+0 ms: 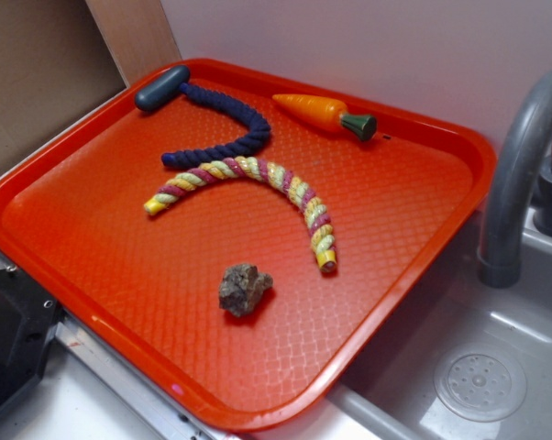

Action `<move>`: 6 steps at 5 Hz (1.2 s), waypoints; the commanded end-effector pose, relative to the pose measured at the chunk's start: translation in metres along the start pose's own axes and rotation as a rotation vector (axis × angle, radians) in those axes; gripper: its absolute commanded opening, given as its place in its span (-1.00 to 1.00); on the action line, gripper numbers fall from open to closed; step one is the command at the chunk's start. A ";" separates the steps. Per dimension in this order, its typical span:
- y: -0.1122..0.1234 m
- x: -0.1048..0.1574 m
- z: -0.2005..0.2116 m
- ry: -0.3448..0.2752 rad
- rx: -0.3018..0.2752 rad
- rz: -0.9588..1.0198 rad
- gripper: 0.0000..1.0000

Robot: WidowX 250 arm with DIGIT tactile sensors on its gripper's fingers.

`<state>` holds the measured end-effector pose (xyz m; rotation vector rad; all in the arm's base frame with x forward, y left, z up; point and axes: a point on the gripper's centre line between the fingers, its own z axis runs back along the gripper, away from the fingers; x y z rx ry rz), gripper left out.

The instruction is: Grab the rock.

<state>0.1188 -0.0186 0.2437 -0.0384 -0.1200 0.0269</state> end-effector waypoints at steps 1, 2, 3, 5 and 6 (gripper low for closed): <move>0.000 0.000 0.000 0.000 0.000 0.000 1.00; -0.020 0.000 -0.017 -0.035 -0.013 0.151 1.00; -0.036 0.000 -0.029 -0.074 0.004 0.286 1.00; -0.096 0.022 -0.095 -0.073 0.001 0.391 1.00; -0.106 0.034 -0.121 -0.073 -0.040 0.402 1.00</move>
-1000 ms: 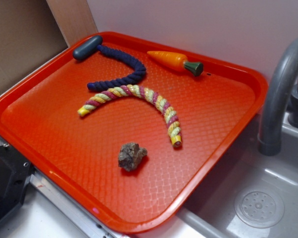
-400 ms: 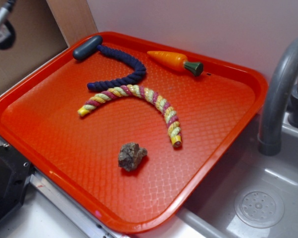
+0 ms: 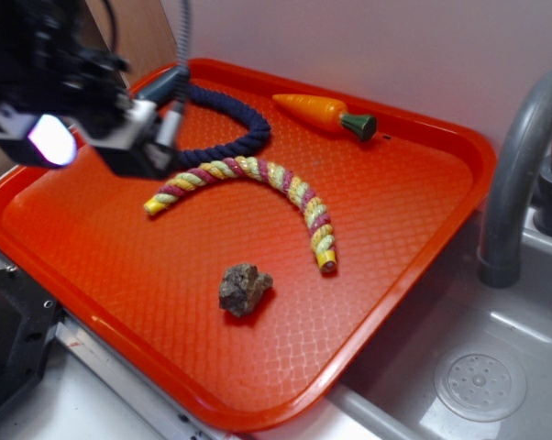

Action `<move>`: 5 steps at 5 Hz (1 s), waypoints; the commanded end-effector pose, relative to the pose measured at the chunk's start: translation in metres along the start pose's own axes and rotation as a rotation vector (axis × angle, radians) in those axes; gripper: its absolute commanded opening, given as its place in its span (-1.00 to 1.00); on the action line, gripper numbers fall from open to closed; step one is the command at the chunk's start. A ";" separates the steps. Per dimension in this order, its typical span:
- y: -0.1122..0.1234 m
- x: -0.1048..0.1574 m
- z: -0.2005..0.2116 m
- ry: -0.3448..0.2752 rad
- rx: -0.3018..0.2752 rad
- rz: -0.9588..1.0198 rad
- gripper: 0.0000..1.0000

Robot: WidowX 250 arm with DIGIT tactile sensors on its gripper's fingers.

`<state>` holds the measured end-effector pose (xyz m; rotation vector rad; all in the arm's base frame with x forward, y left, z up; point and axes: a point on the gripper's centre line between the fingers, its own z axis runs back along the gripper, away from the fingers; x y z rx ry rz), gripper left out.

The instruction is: Grab the rock.

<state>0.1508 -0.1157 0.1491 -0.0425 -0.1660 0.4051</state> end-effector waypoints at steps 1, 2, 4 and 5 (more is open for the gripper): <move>-0.029 0.006 -0.046 0.012 -0.057 -0.009 1.00; -0.032 0.005 -0.069 0.039 -0.039 -0.039 1.00; -0.029 0.007 -0.106 0.075 0.016 -0.055 1.00; -0.033 0.005 -0.121 0.113 0.024 -0.081 1.00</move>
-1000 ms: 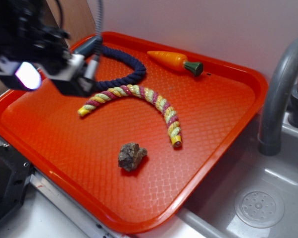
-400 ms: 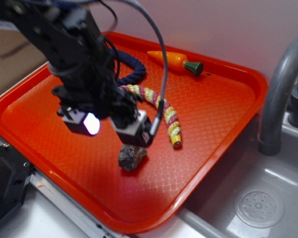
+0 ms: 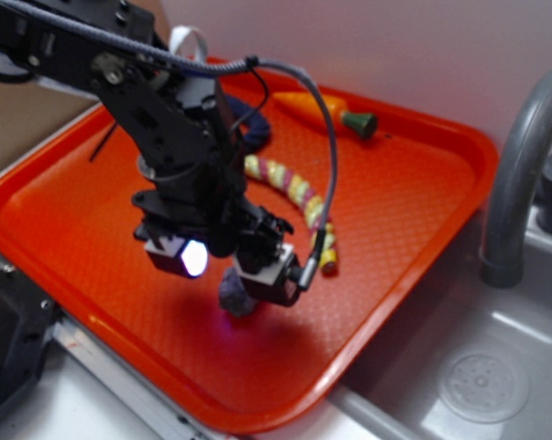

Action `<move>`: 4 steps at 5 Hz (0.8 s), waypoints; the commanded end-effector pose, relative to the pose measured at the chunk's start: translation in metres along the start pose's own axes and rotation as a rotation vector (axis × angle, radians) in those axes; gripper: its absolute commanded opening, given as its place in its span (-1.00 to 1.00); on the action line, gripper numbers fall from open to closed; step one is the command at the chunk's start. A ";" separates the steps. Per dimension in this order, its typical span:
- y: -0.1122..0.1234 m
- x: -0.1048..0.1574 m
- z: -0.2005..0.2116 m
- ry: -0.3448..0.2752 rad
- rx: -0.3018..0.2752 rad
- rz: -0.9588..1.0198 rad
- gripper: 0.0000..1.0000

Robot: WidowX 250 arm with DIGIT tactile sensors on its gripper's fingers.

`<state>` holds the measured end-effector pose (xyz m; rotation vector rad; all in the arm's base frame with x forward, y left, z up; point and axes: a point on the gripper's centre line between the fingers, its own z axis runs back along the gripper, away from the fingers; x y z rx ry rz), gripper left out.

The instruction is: Grab the rock.

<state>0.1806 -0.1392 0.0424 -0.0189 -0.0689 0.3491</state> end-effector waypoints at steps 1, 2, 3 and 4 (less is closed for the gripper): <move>-0.014 -0.001 -0.023 0.041 -0.004 -0.068 0.97; -0.014 -0.004 -0.025 0.039 0.005 -0.074 -1.00; -0.013 -0.005 -0.022 0.021 0.015 -0.095 -1.00; -0.005 -0.001 -0.003 0.001 0.060 -0.130 -1.00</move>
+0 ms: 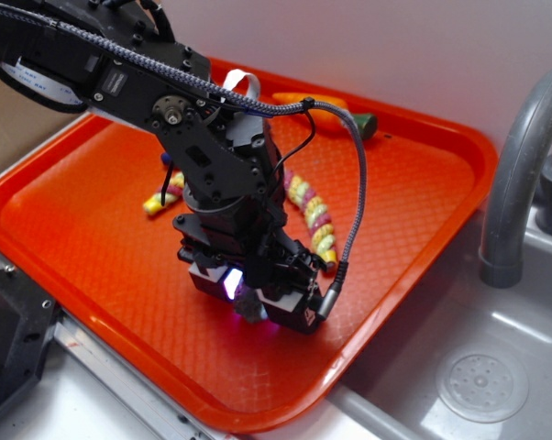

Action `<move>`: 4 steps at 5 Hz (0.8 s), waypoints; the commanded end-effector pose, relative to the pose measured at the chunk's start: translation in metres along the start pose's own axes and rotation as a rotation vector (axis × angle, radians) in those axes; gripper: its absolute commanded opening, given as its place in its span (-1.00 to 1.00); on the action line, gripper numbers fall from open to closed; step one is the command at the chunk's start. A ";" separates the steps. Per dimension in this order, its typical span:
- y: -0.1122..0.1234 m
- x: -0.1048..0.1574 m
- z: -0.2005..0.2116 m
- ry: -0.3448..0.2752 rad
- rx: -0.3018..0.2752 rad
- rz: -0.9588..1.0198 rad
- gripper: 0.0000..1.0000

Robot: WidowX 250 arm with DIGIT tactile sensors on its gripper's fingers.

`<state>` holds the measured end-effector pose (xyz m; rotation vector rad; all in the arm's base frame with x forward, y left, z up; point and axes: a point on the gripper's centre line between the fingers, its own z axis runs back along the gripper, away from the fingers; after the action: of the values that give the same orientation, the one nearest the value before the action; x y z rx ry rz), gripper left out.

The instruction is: Grab the rock.

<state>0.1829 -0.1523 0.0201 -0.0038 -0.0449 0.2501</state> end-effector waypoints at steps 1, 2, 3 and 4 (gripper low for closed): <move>0.028 0.016 0.050 -0.032 0.075 -0.082 -1.00; 0.056 0.036 0.097 -0.079 0.007 -0.146 -1.00; 0.082 0.040 0.144 -0.154 -0.029 -0.154 -1.00; 0.101 0.037 0.179 -0.214 -0.056 -0.132 -1.00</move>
<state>0.1825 -0.0483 0.1859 -0.0147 -0.2134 0.1139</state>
